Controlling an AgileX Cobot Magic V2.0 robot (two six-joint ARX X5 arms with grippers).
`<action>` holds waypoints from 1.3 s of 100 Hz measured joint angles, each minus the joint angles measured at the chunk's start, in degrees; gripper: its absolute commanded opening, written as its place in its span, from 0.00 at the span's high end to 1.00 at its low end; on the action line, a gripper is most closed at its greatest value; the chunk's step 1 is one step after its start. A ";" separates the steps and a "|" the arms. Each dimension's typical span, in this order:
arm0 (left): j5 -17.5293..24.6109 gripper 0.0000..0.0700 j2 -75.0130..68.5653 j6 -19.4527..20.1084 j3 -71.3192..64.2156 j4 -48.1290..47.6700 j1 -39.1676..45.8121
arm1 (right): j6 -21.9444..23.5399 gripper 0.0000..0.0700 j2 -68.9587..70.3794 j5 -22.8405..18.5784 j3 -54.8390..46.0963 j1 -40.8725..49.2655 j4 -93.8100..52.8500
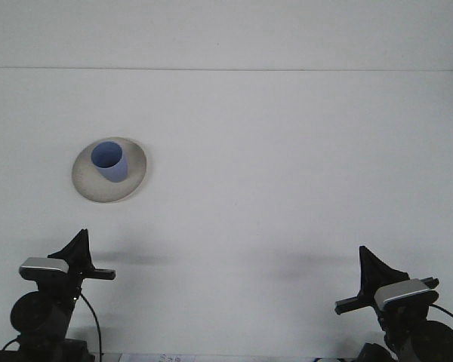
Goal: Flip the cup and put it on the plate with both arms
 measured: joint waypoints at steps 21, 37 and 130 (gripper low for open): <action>-3.85 0.98 -4.28 2.89 -11.67 4.79 2.43 | 0.00 0.99 0.00 0.00 0.00 0.00 0.02; -3.93 0.98 -5.09 4.50 -12.15 7.63 3.37 | 0.00 0.99 0.00 0.00 0.00 0.00 0.04; -3.93 0.98 -5.07 6.49 -12.15 7.28 4.20 | -0.09 0.99 0.00 0.17 0.00 0.00 0.07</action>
